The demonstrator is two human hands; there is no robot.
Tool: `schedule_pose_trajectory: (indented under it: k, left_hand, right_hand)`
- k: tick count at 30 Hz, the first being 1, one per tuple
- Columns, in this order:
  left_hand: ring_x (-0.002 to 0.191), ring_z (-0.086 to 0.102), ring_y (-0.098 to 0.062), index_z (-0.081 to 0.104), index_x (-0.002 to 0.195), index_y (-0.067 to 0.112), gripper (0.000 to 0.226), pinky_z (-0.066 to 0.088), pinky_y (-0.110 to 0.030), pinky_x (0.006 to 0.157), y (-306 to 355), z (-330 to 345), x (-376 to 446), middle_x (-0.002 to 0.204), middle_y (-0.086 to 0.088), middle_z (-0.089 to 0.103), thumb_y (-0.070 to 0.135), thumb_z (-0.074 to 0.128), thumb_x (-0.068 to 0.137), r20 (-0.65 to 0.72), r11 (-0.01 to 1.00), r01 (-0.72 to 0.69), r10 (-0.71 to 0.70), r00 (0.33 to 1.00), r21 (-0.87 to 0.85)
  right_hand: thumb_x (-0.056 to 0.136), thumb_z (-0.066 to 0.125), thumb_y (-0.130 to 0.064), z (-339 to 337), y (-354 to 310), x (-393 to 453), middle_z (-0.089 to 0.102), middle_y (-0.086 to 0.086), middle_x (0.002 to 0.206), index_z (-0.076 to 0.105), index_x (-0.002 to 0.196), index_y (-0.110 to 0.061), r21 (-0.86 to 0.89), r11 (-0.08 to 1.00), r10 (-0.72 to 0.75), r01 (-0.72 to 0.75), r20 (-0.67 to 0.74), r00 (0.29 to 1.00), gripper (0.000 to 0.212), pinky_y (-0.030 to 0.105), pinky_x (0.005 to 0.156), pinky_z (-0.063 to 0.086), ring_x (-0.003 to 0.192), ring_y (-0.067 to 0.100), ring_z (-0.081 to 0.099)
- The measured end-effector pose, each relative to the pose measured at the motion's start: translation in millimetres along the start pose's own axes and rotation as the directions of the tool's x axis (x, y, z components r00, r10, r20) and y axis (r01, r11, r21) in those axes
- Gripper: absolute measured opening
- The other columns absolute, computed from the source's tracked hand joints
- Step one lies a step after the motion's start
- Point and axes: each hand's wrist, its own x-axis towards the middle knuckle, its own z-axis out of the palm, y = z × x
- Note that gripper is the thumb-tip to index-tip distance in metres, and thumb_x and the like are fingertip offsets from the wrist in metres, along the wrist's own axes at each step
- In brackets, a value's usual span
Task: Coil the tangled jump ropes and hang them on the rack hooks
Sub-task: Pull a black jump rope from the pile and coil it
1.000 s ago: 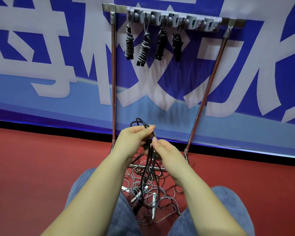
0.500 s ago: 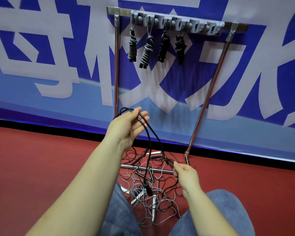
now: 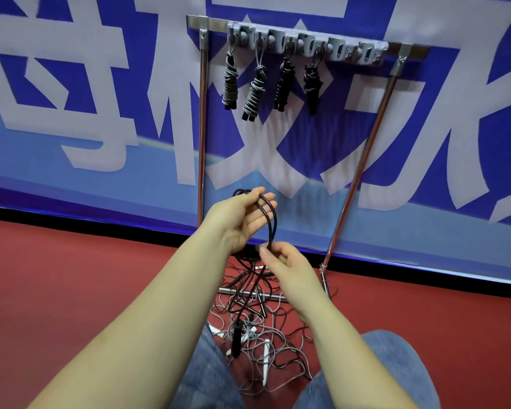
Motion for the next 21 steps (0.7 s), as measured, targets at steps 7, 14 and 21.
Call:
schedule_pose_trajectory:
  k: [7,14,21]
  left_hand:
    - [0.065,0.068,-0.016,0.061,0.086,0.007,0.017,0.057,-0.025,0.054,12,-1,9,0.079,-0.007,0.068,0.009,0.049,0.098,-0.056,0.998,-0.067,0.065,0.996,-0.017]
    - [0.053,0.069,-0.012,0.060,0.087,0.007,0.016,0.057,-0.024,0.052,21,-8,18,0.060,-0.001,0.070,0.011,0.049,0.099,-0.087,0.989,-0.116,0.108,0.990,-0.091]
    - [0.074,0.063,-0.019,0.051,0.079,0.006,0.026,0.048,-0.027,0.093,19,-31,46,0.064,-0.006,0.066,0.009,0.040,0.102,-0.189,0.975,-0.029,-0.014,0.982,-0.222]
  right_hand:
    - [0.095,0.053,-0.028,0,21,-3,0.068,-0.011,0.088,0.060,0.084,-0.030,-0.311,0.950,0.047,-0.029,0.052,0.998,0.013,0.028,0.089,0.047,0.090,0.007,0.063]
    - [0.099,0.036,-0.042,-4,23,-9,0.068,-0.002,0.074,0.068,0.083,-0.018,-0.052,0.981,0.192,-0.188,0.090,0.977,0.044,0.021,0.075,0.050,0.068,0.009,0.062]
    - [0.096,0.036,-0.005,-10,3,-9,0.072,0.011,0.091,0.061,0.074,-0.009,0.238,0.958,0.129,-0.163,0.149,0.980,0.033,0.021,0.080,0.046,0.090,0.015,0.066]
